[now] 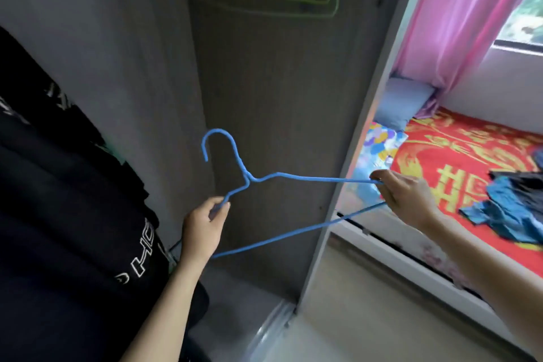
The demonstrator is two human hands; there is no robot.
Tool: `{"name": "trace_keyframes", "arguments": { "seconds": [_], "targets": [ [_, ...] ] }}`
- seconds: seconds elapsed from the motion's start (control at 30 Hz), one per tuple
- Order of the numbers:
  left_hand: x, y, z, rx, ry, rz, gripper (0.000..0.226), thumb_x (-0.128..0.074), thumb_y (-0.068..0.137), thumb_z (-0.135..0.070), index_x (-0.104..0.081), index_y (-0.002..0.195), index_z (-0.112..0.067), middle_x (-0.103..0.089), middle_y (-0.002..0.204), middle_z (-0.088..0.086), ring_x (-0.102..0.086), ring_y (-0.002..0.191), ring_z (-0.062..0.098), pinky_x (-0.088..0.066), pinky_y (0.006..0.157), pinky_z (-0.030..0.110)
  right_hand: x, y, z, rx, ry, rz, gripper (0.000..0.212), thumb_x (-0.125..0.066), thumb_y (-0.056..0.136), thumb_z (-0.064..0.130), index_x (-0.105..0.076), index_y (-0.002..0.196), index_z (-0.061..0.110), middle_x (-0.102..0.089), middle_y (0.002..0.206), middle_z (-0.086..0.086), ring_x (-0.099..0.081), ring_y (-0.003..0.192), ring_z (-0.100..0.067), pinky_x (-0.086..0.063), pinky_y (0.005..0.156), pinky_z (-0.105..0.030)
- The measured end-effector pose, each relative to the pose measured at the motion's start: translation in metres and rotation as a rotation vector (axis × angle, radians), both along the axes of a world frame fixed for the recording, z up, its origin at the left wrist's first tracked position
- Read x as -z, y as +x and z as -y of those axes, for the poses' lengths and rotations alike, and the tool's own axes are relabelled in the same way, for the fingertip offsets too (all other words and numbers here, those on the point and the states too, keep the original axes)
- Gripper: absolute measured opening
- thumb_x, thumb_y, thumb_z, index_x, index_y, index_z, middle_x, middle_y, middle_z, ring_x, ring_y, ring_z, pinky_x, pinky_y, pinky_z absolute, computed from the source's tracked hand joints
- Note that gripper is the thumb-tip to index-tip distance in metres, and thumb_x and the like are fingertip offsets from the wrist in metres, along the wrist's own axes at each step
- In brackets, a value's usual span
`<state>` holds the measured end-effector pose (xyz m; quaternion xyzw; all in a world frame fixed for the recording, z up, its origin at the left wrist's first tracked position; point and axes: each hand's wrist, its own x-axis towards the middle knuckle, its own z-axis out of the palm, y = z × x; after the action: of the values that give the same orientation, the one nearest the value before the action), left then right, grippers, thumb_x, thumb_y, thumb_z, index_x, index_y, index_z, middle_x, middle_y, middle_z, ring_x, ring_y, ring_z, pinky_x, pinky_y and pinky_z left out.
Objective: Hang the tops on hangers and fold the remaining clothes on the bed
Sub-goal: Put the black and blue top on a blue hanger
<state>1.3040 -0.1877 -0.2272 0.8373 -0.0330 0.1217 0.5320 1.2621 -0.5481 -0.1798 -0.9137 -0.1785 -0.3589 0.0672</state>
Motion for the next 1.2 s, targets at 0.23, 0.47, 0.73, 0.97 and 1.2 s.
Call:
{"name": "trace_keyframes", "arguments": {
  "seconds": [0.23, 0.47, 0.73, 0.97, 1.2],
  "targets": [
    [0.077, -0.051, 0.07, 0.257, -0.05, -0.305, 0.031, -0.059, 0.088, -0.001, -0.059, 0.067, -0.024, -0.062, 0.061, -0.007, -0.058, 0.055, 0.002, -0.042, 0.057, 0.008, 0.098, -0.114, 0.042, 0.4, 0.113, -0.201, 0.011, -0.04, 0.077, 0.024, -0.044, 0.087, 0.023, -0.065, 0.061, 0.0, -0.059, 0.042, -0.021, -0.038, 0.04, -0.02],
    [0.098, -0.067, 0.162, 0.35, -0.01, -0.371, 0.024, -0.062, 0.085, 0.002, -0.064, 0.071, -0.017, -0.061, 0.053, -0.006, -0.055, 0.064, 0.021, -0.047, 0.063, 0.025, 0.148, -0.182, 0.109, 0.721, 0.285, -0.265, 0.026, -0.05, 0.078, 0.029, -0.062, 0.066, 0.01, -0.062, 0.056, 0.0, -0.058, 0.042, -0.019, -0.034, 0.037, -0.022],
    [0.12, -0.067, 0.31, 0.467, 0.066, -0.426, 0.027, -0.067, 0.083, -0.005, -0.065, 0.067, -0.027, -0.064, 0.058, -0.01, -0.058, 0.068, 0.02, -0.046, 0.073, 0.033, 0.157, -0.239, 0.221, 0.987, 0.462, -0.42, 0.026, -0.065, 0.081, 0.022, -0.056, 0.059, 0.01, -0.057, 0.053, -0.002, -0.054, 0.043, -0.024, -0.029, 0.042, -0.026],
    [0.123, -0.063, 0.44, 0.676, 0.136, -0.379, 0.006, -0.067, 0.083, -0.004, -0.073, 0.084, -0.005, -0.065, 0.064, -0.012, -0.058, 0.071, 0.017, -0.046, 0.074, 0.032, 0.154, -0.294, 0.289, 1.237, 0.648, -0.519, 0.028, -0.06, 0.091, 0.024, -0.046, 0.068, 0.018, -0.046, 0.061, 0.004, -0.041, 0.059, -0.022, -0.026, 0.047, -0.025],
    [0.108, -0.042, 0.583, 0.874, 0.115, -0.292, 0.009, -0.065, 0.085, -0.004, -0.073, 0.087, -0.007, -0.066, 0.066, -0.007, -0.057, 0.069, 0.011, -0.041, 0.061, 0.012, 0.149, -0.301, 0.377, 1.391, 0.695, -0.403, 0.031, -0.052, 0.089, 0.033, -0.043, 0.063, 0.019, -0.035, 0.05, 0.013, -0.04, 0.054, -0.022, -0.021, 0.046, -0.024]
  ]
}}
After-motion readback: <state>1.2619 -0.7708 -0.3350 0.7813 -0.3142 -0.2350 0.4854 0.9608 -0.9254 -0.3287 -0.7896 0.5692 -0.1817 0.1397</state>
